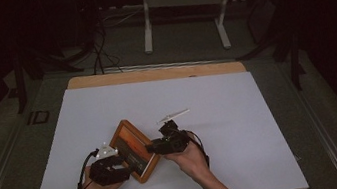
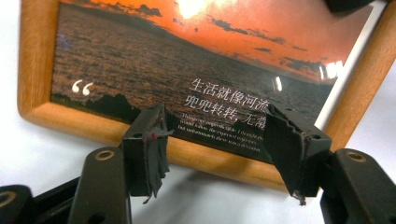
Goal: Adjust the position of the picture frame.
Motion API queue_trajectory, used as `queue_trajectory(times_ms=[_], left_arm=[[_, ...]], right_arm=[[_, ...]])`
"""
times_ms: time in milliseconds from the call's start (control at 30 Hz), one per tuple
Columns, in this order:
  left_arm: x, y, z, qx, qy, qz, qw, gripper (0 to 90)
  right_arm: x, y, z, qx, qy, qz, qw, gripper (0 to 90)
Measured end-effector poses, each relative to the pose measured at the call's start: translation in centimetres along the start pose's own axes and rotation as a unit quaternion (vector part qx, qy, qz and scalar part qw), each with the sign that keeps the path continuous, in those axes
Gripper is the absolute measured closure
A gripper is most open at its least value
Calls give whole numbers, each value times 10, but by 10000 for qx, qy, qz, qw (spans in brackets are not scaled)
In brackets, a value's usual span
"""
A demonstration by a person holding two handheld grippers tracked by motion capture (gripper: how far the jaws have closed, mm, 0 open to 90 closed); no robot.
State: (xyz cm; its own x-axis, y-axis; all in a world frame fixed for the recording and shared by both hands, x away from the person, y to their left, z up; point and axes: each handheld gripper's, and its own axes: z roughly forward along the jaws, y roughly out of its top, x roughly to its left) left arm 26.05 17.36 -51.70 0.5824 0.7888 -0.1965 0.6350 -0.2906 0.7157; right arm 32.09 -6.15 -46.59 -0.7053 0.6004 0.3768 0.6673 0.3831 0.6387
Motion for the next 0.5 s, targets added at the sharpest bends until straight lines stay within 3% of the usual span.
queue_trajectory(times_ms=[133, 233, 433, 500], left_arm=[[3, -1, -6, -96, -54, -26, 9999, 404], [10, -2, -21, -326, -96, -61, 9994, 409], [39, 0, -51, -723, 120, -115, 9972, 391], [50, 2, -57, -822, 14, -97, 9966, 330]], right_arm=[[13, 7, 1, 3, -58, -336, 9994, 683], [22, 9, 2, 4, -111, -670, 9977, 685], [34, 11, 3, -5, -100, -1168, 9931, 689], [38, 12, 4, 8, -114, -1343, 9909, 689]])
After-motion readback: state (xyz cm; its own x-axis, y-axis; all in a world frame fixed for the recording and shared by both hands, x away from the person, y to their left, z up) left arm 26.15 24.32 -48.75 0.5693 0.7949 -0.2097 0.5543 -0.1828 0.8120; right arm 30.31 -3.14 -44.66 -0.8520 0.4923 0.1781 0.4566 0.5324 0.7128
